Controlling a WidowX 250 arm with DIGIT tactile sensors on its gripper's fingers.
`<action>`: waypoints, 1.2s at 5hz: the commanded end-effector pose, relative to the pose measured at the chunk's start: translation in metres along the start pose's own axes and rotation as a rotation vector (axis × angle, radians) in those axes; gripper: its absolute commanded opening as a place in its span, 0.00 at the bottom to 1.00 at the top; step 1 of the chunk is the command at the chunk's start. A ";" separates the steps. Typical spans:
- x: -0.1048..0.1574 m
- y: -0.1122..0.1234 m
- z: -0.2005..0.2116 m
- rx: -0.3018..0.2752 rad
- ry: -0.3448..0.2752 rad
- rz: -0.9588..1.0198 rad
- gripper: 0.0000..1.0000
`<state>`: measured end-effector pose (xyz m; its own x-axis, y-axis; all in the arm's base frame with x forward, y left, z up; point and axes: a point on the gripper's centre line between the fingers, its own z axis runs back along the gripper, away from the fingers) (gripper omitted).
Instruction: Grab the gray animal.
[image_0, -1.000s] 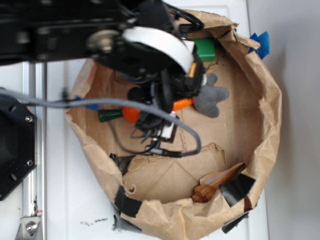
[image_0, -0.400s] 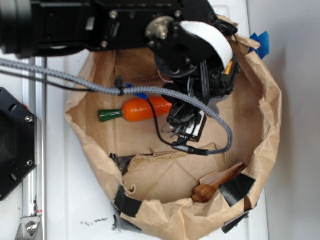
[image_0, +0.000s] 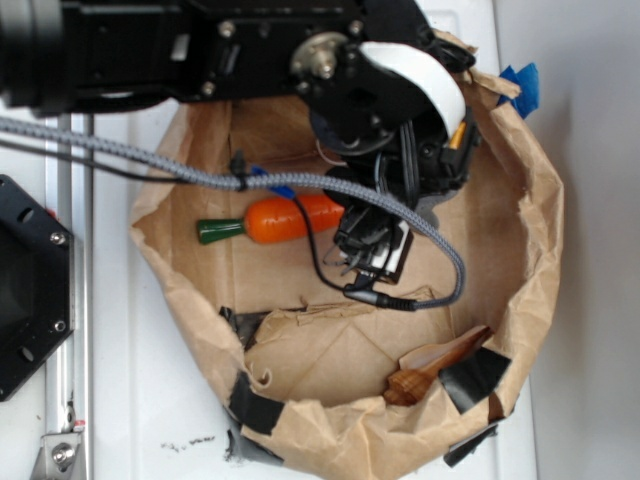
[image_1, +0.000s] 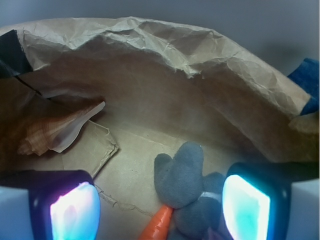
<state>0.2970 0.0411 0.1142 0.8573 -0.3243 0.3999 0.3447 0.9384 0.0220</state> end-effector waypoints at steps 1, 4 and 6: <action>0.021 0.009 -0.034 -0.047 -0.055 -0.037 1.00; 0.010 0.024 -0.059 0.008 0.000 -0.043 1.00; -0.010 0.031 -0.042 0.032 0.078 -0.062 1.00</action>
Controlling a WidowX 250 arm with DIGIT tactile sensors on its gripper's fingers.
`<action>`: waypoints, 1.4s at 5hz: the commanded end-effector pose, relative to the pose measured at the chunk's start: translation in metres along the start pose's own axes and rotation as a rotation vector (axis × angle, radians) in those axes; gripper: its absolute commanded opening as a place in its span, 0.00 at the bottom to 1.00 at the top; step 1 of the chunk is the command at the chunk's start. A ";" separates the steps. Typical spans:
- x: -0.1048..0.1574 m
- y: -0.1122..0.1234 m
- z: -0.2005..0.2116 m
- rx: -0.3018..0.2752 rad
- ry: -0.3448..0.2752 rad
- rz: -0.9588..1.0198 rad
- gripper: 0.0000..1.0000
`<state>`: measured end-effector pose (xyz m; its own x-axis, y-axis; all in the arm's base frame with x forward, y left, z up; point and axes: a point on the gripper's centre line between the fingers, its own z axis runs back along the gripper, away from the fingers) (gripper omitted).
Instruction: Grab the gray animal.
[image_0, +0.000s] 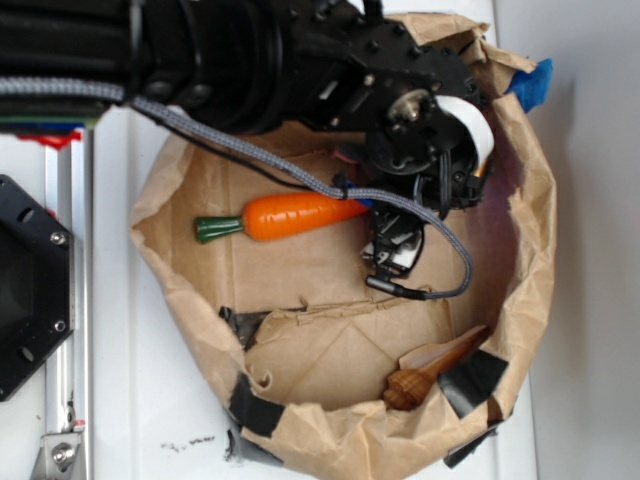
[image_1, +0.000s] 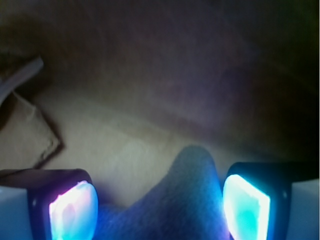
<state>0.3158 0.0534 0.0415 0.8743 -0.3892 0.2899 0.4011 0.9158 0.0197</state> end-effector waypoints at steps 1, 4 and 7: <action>-0.001 0.020 0.025 0.060 -0.010 0.006 1.00; 0.001 0.018 0.004 0.074 0.040 0.023 0.00; 0.027 -0.018 0.071 0.027 -0.062 0.149 0.00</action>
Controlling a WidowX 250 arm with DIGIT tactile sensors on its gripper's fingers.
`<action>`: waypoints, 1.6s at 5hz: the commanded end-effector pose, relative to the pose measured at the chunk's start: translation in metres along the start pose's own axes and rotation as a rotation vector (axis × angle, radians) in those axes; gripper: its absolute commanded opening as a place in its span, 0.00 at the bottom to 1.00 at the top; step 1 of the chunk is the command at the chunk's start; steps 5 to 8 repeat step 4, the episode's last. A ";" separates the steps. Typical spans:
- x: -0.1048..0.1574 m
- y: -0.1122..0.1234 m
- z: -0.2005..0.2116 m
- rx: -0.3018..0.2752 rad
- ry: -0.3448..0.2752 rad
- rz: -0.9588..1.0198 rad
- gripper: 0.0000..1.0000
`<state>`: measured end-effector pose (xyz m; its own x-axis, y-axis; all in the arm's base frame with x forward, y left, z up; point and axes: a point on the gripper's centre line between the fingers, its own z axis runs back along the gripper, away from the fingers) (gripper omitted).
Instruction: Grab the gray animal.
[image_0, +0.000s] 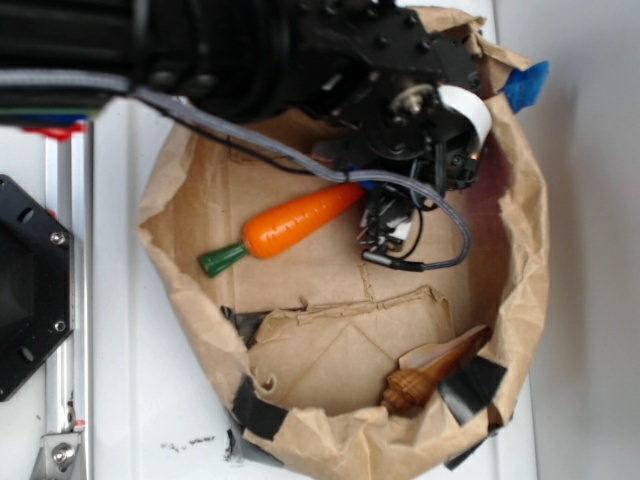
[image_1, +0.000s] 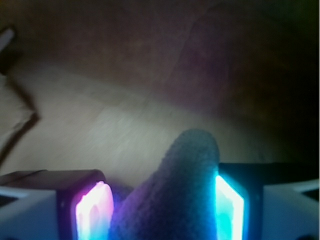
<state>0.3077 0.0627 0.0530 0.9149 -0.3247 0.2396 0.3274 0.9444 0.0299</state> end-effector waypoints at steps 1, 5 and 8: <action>0.047 -0.047 0.101 -0.023 -0.066 0.185 0.00; 0.032 -0.069 0.132 -0.076 0.038 0.439 0.00; 0.032 -0.069 0.132 -0.076 0.038 0.439 0.00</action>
